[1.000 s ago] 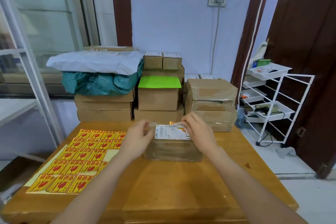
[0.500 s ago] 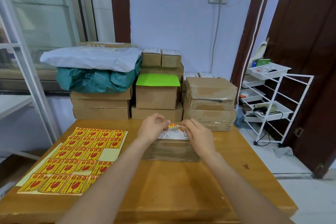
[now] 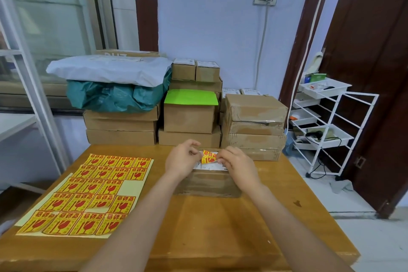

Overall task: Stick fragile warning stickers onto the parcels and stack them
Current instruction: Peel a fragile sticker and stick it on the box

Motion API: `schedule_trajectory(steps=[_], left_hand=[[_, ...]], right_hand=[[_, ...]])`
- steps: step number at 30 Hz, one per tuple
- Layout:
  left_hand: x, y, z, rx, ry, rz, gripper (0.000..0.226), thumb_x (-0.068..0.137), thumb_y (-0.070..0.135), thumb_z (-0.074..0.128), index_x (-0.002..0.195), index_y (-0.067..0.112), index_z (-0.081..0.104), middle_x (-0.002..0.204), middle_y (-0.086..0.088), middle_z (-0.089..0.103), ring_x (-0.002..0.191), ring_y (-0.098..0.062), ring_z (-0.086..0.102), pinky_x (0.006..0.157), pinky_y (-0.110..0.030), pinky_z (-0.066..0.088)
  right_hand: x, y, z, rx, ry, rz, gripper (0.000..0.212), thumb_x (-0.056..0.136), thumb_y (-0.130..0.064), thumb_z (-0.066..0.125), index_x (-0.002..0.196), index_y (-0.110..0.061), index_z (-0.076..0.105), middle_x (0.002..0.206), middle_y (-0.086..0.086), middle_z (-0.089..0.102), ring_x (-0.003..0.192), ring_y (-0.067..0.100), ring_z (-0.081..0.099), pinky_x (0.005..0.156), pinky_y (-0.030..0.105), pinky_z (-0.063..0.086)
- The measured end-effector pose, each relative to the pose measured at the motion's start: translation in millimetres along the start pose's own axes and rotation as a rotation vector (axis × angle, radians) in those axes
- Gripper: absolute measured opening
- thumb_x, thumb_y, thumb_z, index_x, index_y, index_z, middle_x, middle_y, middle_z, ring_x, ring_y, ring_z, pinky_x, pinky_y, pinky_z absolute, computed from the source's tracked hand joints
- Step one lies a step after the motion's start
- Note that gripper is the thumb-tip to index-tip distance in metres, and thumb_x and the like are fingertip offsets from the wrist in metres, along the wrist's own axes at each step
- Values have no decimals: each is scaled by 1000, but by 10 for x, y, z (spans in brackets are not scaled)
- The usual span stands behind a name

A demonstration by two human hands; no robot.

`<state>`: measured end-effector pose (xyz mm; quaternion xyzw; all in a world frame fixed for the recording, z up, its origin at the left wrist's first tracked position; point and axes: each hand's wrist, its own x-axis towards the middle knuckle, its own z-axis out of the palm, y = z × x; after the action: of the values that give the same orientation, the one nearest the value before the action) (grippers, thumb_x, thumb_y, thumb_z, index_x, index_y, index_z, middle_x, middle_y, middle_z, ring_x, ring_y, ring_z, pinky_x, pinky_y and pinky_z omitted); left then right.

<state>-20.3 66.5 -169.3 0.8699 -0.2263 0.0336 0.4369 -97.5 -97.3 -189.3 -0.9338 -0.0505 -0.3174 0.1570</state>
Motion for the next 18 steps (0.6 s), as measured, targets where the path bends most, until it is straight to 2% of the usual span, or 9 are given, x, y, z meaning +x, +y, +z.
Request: schedule_trajectory(steps=[3, 6, 18], left_hand=[[-19, -6, 16, 63, 20, 38, 21, 89, 28, 61, 111, 31, 59, 88, 15, 66, 88, -7, 61, 71, -33, 53], [-27, -14, 37, 102, 33, 62, 22, 90, 28, 61, 112, 30, 59, 86, 17, 62, 86, -5, 60, 71, -31, 54], [-21, -37, 46, 109, 21, 100, 30, 88, 28, 64, 117, 28, 57, 88, 17, 64, 89, -7, 59, 69, -29, 51]], right_hand=[[13, -3, -15, -11, -61, 10, 44, 92, -44, 38, 91, -12, 68, 91, 2, 61, 86, 22, 52, 64, 34, 41], [22, 2, -24, -24, -98, 24, 22, 96, -25, 52, 94, -11, 68, 95, 3, 60, 91, 23, 50, 66, 33, 40], [21, -40, -47, -34, -115, 42, 20, 96, -25, 52, 93, -12, 67, 94, 3, 58, 90, 20, 47, 63, 31, 37]])
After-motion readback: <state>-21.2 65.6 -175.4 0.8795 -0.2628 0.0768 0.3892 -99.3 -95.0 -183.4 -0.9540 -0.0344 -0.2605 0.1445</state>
